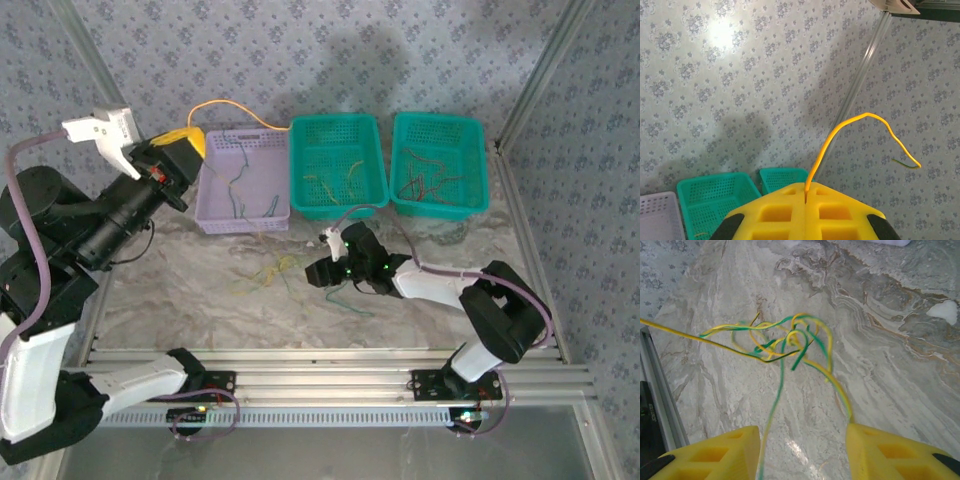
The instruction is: Untangle the cables
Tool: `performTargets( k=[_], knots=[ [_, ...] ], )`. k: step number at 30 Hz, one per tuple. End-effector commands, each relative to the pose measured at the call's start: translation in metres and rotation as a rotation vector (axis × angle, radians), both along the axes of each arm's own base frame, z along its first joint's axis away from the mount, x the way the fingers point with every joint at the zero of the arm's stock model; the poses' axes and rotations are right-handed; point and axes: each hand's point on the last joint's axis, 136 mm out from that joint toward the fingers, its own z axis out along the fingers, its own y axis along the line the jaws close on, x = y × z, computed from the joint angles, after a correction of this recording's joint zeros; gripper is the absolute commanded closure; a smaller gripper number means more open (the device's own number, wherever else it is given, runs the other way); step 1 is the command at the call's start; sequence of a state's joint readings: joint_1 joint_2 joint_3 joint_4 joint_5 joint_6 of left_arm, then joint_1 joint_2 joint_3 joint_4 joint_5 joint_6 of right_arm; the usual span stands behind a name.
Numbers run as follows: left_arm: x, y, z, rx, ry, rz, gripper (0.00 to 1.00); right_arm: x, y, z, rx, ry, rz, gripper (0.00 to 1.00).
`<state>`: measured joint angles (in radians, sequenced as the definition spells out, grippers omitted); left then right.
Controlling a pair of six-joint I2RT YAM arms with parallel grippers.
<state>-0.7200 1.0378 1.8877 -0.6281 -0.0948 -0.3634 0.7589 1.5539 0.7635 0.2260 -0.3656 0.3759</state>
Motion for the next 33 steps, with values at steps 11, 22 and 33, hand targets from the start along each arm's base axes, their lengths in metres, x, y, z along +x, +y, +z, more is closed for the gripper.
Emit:
performTargets(
  k=[11,22,33],
  knots=[
    [0.006,-0.019,0.009,-0.017,-0.035,-0.063,1.00,-0.004,0.044,0.004,0.097,0.041,0.077,0.50],
    [0.017,-0.023,0.018,0.019,-0.137,-0.018,1.00,-0.027,0.070,-0.007,0.147,0.133,0.183,0.50],
    [0.027,-0.033,0.030,0.017,-0.242,-0.004,1.00,-0.026,0.064,-0.012,0.153,0.183,0.183,0.50]
  ],
)
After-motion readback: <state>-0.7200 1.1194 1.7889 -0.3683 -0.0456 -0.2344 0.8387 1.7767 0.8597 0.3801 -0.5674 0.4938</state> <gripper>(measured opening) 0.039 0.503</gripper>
